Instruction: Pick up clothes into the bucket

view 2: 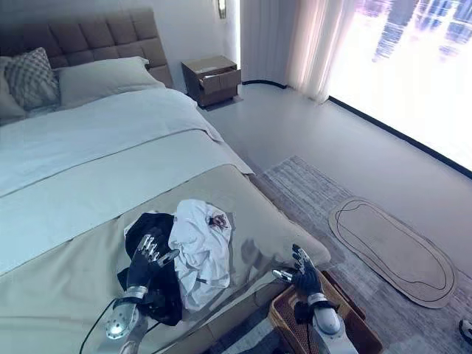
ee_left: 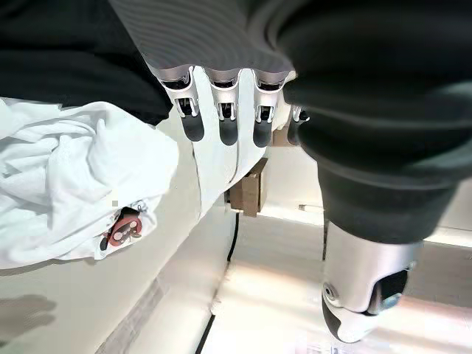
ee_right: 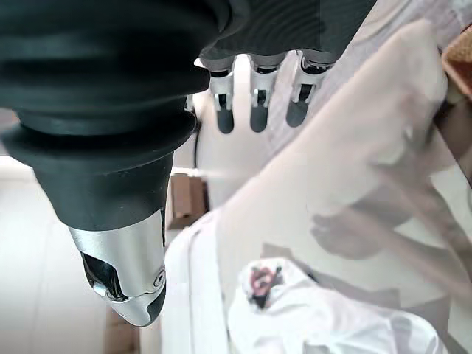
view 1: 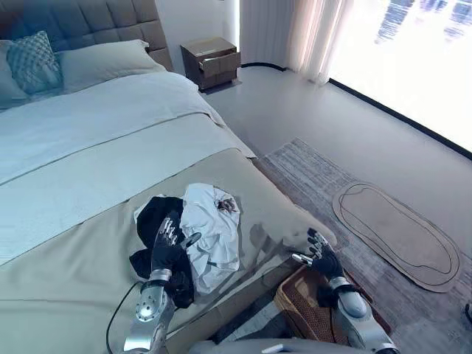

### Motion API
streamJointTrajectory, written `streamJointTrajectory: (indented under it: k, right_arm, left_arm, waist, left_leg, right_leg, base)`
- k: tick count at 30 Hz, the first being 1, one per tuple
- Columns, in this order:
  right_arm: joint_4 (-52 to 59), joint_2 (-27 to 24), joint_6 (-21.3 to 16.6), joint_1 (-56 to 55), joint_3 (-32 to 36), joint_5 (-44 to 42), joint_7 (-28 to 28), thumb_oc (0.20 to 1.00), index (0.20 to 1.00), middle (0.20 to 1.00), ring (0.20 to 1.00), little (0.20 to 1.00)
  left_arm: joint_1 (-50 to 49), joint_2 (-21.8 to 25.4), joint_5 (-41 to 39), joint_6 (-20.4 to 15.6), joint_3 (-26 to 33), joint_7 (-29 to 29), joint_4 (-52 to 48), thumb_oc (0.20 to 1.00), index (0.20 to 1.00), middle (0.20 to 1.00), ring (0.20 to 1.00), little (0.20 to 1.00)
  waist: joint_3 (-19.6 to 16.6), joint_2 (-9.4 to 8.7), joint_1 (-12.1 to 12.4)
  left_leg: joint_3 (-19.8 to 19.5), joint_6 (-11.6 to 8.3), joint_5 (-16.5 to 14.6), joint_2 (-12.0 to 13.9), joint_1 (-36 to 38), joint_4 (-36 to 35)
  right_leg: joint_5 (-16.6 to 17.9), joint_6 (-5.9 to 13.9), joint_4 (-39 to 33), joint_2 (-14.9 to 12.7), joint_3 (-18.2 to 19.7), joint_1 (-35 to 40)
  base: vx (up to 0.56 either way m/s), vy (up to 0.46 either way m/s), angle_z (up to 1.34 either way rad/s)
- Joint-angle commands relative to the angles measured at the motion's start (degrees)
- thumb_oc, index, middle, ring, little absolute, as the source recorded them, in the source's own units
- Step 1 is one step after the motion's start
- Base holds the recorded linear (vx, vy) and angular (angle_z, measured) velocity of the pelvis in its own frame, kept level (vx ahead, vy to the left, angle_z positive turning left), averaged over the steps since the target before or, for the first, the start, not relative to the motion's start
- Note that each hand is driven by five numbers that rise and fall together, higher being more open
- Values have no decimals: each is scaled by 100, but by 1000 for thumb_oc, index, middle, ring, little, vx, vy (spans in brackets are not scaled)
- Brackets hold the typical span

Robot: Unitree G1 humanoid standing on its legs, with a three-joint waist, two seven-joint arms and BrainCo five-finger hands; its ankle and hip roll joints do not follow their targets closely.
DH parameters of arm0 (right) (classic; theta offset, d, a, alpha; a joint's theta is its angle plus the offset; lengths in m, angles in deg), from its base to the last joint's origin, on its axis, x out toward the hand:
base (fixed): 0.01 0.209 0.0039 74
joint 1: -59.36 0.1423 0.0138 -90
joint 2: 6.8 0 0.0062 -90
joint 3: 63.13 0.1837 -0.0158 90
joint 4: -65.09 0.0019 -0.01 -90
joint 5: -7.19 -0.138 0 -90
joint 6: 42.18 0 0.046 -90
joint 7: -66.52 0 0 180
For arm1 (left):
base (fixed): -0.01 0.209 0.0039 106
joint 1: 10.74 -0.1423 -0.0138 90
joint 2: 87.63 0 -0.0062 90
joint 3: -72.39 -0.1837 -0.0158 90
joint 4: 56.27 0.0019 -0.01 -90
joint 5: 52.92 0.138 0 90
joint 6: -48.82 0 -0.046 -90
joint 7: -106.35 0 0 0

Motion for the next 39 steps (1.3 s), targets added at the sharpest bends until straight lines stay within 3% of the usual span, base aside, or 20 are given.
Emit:
streamJointTrajectory:
  k: [1, 16, 24, 31, 39]
  right_arm:
    - [479, 147, -396, 216, -78, -164, -5, 1000, 1000, 1000, 1000, 1000]
    - [478, 80, -346, 231, -3, -2, 47, 1000, 1000, 1000, 1000, 1000]
    - [353, -21, -350, 499, -57, 186, 106, 1000, 1000, 1000, 1000, 1000]
    - [333, -129, -370, 702, -20, 256, 189, 1000, 1000, 1000, 1000, 1000]
    - [354, -316, -448, 1076, -18, 272, 309, 1000, 1000, 1000, 1000, 1000]
  left_arm:
    - [236, 244, 252, -420, 267, 0, -121, 1000, 1000, 1000, 1000, 1000]
    - [195, 304, 738, -328, 296, 172, -147, 1000, 1000, 1000, 1000, 1000]
    - [318, 431, 1094, -372, 403, 506, 58, 1000, 1000, 1000, 1000, 1000]
    - [771, 676, 1738, -290, 579, 1117, 189, 1000, 1000, 1000, 1000, 1000]
    - [1541, 906, 2698, -89, 693, 2082, 428, 1000, 1000, 1000, 1000, 1000]
  waist:
    - [11, -350, 147]
    - [114, -364, 145]
    - [375, -442, 265]
    - [823, -534, 318]
    - [1482, -618, 276]
  left_leg:
    - [37, 28, -221, 72, 33, 97]
    - [94, 62, -286, 24, -43, 197]
    - [59, 108, -407, -46, -446, 582]
    - [49, 149, -606, -131, -1043, 1224]
    - [25, 217, -716, -151, -2071, 2010]
  right_leg:
    - [344, 244, 282, -351, 108, -456]
    - [392, 291, 299, -393, 171, -550]
    - [405, 332, 420, -524, 165, -762]
    - [356, 344, 711, -666, 169, -1117]
    - [235, 293, 1556, -902, 275, -2160]
  base:
    - [-174, 298, 8]
    - [0, 0, 0]
    - [-1, 18, 0]
    - [-58, 45, 4]
    - [-137, 55, 4]
